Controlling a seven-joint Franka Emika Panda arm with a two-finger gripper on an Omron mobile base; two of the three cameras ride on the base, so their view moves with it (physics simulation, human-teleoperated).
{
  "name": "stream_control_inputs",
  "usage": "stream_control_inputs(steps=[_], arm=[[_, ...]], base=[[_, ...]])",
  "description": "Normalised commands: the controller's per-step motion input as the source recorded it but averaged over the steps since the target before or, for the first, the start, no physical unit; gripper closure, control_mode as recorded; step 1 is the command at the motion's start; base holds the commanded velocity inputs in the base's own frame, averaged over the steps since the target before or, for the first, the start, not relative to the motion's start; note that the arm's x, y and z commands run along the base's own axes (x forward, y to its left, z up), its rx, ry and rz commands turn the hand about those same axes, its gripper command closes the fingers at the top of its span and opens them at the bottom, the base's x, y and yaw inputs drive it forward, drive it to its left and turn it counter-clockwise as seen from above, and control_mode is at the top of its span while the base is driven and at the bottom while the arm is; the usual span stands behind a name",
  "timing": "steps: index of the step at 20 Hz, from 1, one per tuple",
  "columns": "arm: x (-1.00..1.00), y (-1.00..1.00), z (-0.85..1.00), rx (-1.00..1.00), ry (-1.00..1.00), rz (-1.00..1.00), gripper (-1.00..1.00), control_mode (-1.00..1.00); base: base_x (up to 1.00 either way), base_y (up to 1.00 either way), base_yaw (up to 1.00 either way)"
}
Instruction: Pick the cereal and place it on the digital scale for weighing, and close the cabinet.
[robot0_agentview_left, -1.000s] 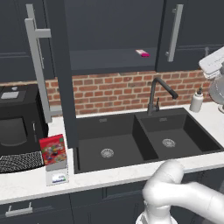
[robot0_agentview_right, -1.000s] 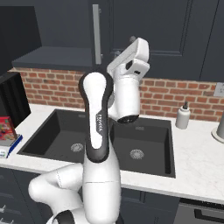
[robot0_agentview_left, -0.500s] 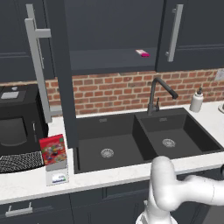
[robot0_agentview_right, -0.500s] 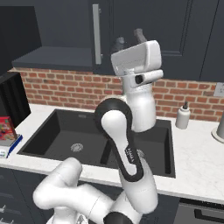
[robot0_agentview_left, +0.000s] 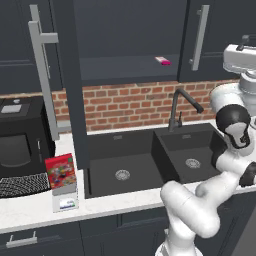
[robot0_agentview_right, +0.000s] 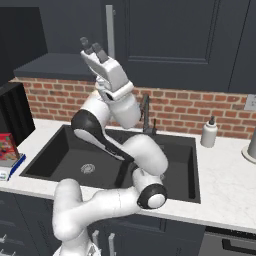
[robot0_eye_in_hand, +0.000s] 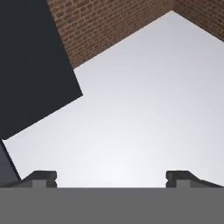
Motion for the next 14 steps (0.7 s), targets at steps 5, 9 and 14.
stream_control_inputs(steps=[5,9,14], arm=[[-0.03,1.00,0.00,-0.08,-0.21,-0.06,-1.00,-1.00],[-0.35,0.73,0.00,-0.09,-0.04,-0.15,-1.00,-1.00],[-0.71,0.17,0.00,-0.03,0.14,-0.15,-1.00,-1.00]], base=[[0.00,0.00,0.00],[0.00,0.00,0.00],[0.00,0.00,0.00]])
